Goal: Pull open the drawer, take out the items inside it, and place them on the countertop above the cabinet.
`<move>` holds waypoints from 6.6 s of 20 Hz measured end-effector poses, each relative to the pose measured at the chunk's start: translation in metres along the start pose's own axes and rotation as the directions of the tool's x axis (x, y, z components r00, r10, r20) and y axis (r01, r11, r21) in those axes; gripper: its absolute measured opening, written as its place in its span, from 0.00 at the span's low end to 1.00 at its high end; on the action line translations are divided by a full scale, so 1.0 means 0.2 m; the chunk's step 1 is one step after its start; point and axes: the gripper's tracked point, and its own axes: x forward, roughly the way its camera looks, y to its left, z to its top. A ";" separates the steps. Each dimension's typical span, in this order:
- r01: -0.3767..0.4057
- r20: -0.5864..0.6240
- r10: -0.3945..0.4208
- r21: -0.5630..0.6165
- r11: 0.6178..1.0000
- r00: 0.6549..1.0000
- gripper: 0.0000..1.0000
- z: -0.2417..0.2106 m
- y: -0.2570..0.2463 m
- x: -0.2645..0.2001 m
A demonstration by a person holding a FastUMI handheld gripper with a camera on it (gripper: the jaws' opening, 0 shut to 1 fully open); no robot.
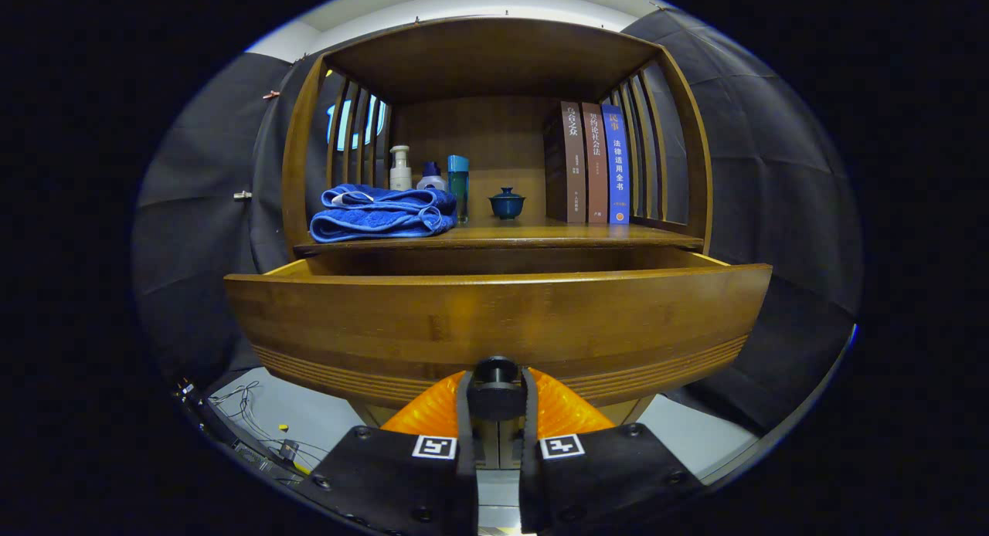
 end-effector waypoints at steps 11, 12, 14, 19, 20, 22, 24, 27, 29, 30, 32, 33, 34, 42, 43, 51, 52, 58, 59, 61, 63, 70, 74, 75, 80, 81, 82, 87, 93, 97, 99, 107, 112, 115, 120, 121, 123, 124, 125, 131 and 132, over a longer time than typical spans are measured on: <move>-0.001 -0.007 0.001 -0.041 0.999 1.000 0.35 -0.03 0.01 -0.05; -0.006 0.002 0.006 -0.029 1.000 1.000 0.41 -0.01 0.01 -0.06; -0.014 0.015 0.014 -0.013 1.000 1.000 0.65 0.02 0.01 -0.07; -0.025 0.031 0.026 -0.029 0.999 0.999 1.00 0.16 -0.01 -0.14; -0.032 0.025 0.033 -0.037 0.999 0.999 1.00 0.20 -0.02 -0.15; -0.065 0.020 0.067 -0.060 0.996 0.998 1.00 0.28 -0.01 -0.18; -0.098 0.011 0.099 -0.044 0.994 0.995 1.00 0.39 0.00 -0.17; -0.148 -0.079 0.151 0.041 0.988 0.985 1.00 0.53 0.02 -0.12; -0.147 -0.193 0.158 0.067 0.987 0.968 1.00 0.59 0.00 -0.03; -0.144 -0.248 0.155 0.062 0.988 0.956 0.99 0.61 -0.01 0.04; -0.137 -0.378 0.139 0.032 0.990 0.915 0.99 0.59 -0.03 0.19; -0.140 -0.447 0.137 0.025 0.990 0.884 0.99 0.55 -0.02 0.25; -0.138 -0.516 0.133 0.029 0.990 0.846 0.99 0.49 0.00 0.32; -0.046 -0.771 0.012 -0.023 0.999 0.636 0.99 0.09 -0.02 0.65; -0.033 -0.781 -0.004 -0.032 0.999 0.625 0.98 0.04 -0.04 0.67; -0.084 -0.807 -0.036 -0.106 0.991 0.589 0.43 -0.08 -0.03 0.73; -0.100 -0.812 -0.045 -0.126 0.987 0.582 0.43 -0.10 -0.03 0.71; -0.114 -0.889 0.079 0.030 0.993 0.451 0.34 -0.04 0.07 0.59; -0.117 -0.897 0.076 0.027 0.993 0.436 0.34 -0.02 0.06 0.58; -0.137 -0.912 0.055 -0.001 0.991 0.407 0.33 0.03 0.02 0.56; -0.154 -0.930 0.064 0.008 0.988 0.363 0.34 0.07 0.01 0.52; -0.230 -0.962 0.082 0.021 0.973 0.260 0.34 0.20 -0.02 0.39; -0.252 -0.964 0.092 0.027 0.967 0.249 0.33 0.36 -0.03 0.37; -0.266 -0.965 0.092 0.025 0.964 0.246 0.33 0.40 -0.03 0.36; -0.316 -0.972 0.096 0.024 0.949 0.214 0.33 0.50 -0.03 0.25; -0.317 -0.972 0.108 0.037 0.948 0.211 0.33 0.52 -0.03 0.23; -0.320 -0.969 0.117 0.043 0.947 0.216 0.33 0.53 -0.02 0.21; -0.331 -0.935 0.160 0.049 0.942 0.317 0.34 0.67 0.01 0.16; -0.161 -0.854 0.106 0.027 0.987 0.509 0.33 0.84 -0.09 0.52; -0.028 -0.809 0.027 0.013 1.000 0.587 0.33 0.81 -0.16 0.75; 0.026 -0.782 0.001 0.023 0.999 0.623 0.34 0.78 -0.17 0.84; 0.124 -0.776 0.011 0.115 0.986 0.631 0.36 0.63 -0.09 0.92; 0.092 -0.743 0.002 0.085 0.992 0.669 0.61 0.67 -0.07 0.92; 0.029 -0.713 0.045 0.091 0.995 0.700 0.91 0.73 -0.03 0.83; -0.102 -0.569 0.102 0.031 0.994 0.816 1.00 0.91 -0.02 0.64; -0.115 -0.526 0.110 0.022 0.993 0.844 1.00 0.94 -0.01 0.59; -0.132 -0.428 0.133 0.032 0.991 0.894 1.00 1.01 0.01 0.46; -0.144 -0.376 0.146 0.033 0.989 0.915 1.00 1.03 0.03 0.39; -0.156 -0.320 0.157 0.029 0.987 0.934 1.00 1.04 0.04 0.32; -0.125 -0.024 0.125 0.029 0.992 0.992 0.99 0.89 0.05 -0.08; -0.122 0.019 0.121 0.034 0.992 0.992 0.99 0.85 0.05 -0.11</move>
